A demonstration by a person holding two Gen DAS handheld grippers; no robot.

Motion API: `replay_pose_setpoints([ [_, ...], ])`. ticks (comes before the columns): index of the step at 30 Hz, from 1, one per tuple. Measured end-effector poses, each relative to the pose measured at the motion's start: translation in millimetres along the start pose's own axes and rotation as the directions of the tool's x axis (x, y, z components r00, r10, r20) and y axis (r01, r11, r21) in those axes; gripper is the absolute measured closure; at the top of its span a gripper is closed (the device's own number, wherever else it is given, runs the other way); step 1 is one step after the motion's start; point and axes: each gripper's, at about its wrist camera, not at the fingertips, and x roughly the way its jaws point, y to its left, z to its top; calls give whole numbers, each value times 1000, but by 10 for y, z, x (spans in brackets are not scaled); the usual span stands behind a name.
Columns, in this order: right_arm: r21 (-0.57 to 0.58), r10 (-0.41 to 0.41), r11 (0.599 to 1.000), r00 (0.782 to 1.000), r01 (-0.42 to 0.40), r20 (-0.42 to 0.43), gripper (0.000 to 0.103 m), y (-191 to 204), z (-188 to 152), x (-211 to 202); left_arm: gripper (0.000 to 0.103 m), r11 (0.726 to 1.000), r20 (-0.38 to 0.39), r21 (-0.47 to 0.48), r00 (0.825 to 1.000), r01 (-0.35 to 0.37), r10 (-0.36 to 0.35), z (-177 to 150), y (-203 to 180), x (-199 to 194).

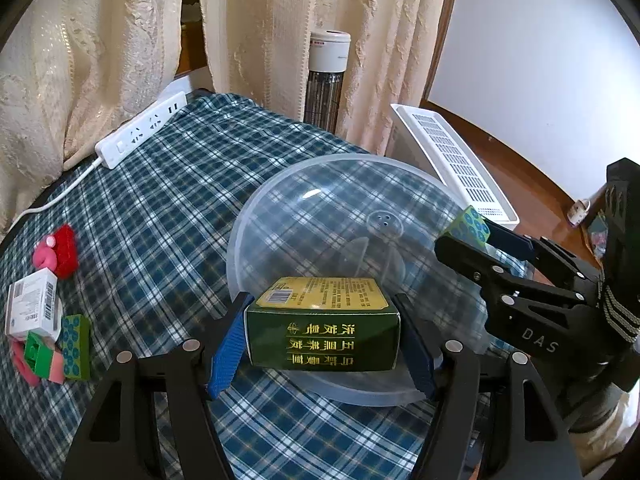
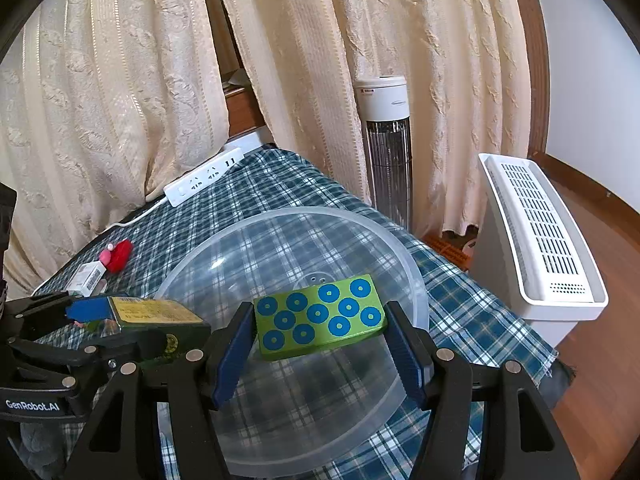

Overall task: Organize objects
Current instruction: 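Open both grippers to drop the yellow box and dotted block into the bowl, then move both grippers back from the bowl toward the remaining toys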

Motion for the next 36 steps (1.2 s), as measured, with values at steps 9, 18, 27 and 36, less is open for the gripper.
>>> replay_pose_setpoints([
  [9, 14, 11, 1000, 1000, -11, -11, 35, 7, -11, 21, 28, 1000, 0, -5, 1000, 22, -22, -28, 3, -26],
  [18, 11, 18, 1000, 1000, -18, -11, 35, 32, -14, 2, 28, 1000, -11, 5, 1000, 8, -8, -101, 4, -14],
  [27, 21, 17, 1000, 1000, -17, -15, 35, 42, -22, 6, 28, 999, -26, 26, 999, 20, -20, -161, -52, 12],
  [36, 29, 21, 999, 1000, -21, -21, 35, 40, -40, 19, 28, 999, -42, 43, 999, -22, 23, -186, -60, 133],
])
